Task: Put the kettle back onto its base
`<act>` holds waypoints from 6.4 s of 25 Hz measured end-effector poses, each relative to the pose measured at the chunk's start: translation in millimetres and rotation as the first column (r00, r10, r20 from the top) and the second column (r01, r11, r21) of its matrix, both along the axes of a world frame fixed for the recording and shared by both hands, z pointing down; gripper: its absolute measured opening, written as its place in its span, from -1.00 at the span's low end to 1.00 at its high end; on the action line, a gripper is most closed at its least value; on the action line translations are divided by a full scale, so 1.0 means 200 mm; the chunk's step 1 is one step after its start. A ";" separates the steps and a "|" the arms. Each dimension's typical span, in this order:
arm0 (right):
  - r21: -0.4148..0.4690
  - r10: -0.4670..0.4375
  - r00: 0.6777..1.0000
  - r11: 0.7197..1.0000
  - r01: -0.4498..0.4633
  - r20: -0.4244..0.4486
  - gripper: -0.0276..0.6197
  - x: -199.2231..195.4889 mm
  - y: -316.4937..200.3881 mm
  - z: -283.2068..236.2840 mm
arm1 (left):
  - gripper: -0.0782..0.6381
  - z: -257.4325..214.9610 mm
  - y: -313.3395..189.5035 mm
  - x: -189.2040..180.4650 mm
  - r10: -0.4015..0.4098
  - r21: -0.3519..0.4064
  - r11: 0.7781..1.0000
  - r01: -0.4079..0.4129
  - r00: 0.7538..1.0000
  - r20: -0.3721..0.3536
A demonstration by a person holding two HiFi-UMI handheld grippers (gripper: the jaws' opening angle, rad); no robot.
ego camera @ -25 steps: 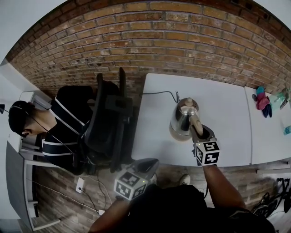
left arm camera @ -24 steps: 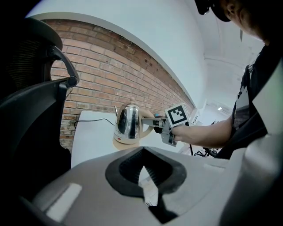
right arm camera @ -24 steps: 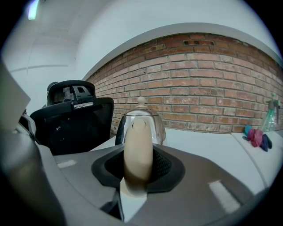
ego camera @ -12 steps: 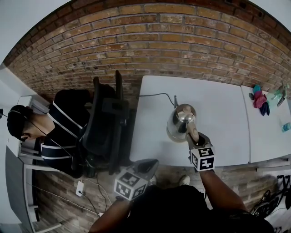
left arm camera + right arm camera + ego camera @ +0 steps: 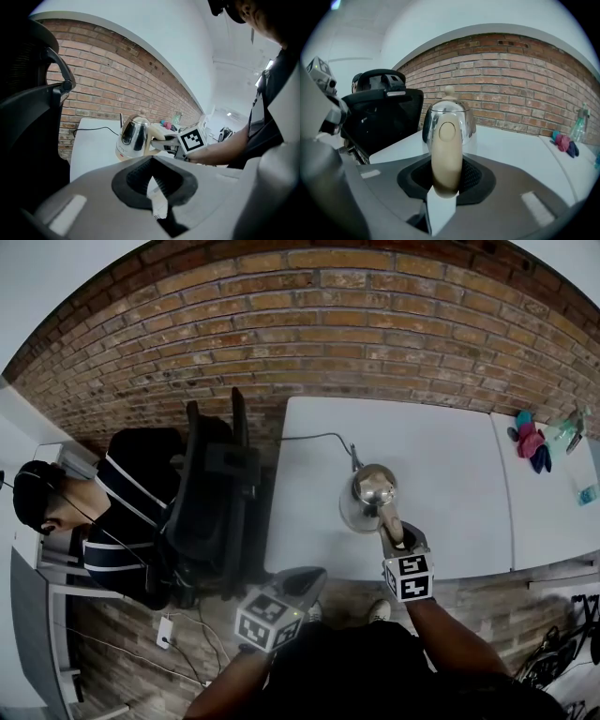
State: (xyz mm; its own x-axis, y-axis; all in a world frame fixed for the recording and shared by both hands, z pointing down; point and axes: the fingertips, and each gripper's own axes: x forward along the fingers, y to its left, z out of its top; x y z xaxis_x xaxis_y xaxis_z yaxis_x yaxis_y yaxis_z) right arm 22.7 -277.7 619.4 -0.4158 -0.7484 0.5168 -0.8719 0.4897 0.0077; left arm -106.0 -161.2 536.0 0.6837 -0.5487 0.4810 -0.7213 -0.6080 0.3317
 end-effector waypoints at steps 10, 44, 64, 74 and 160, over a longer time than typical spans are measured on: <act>-0.027 -0.006 1.000 1.000 0.005 -0.024 -0.52 0.00 0.03 0.04 | -0.78 -0.01 0.03 0.04 0.022 0.000 1.000 -0.022 1.000 0.000; -0.037 -0.056 0.997 0.998 0.058 0.057 -0.44 -0.03 0.23 -0.10 | -0.78 -0.03 0.10 0.10 0.070 0.007 0.997 -0.070 0.998 0.005; -0.063 -0.058 0.993 0.996 0.065 0.102 -0.44 -0.16 0.27 -0.11 | -0.78 -0.03 0.13 0.05 0.085 0.007 0.996 -0.085 0.996 0.009; -0.063 -0.052 0.994 0.996 0.059 0.099 -0.44 -0.18 0.27 -0.11 | -0.78 -0.03 0.15 0.04 0.092 0.010 0.996 -0.092 0.996 0.007; 0.096 -0.151 0.961 0.987 0.132 0.230 -0.83 -0.01 1.64 -0.73 | -0.78 -0.29 1.04 0.14 0.147 0.137 0.981 -0.140 0.988 -0.043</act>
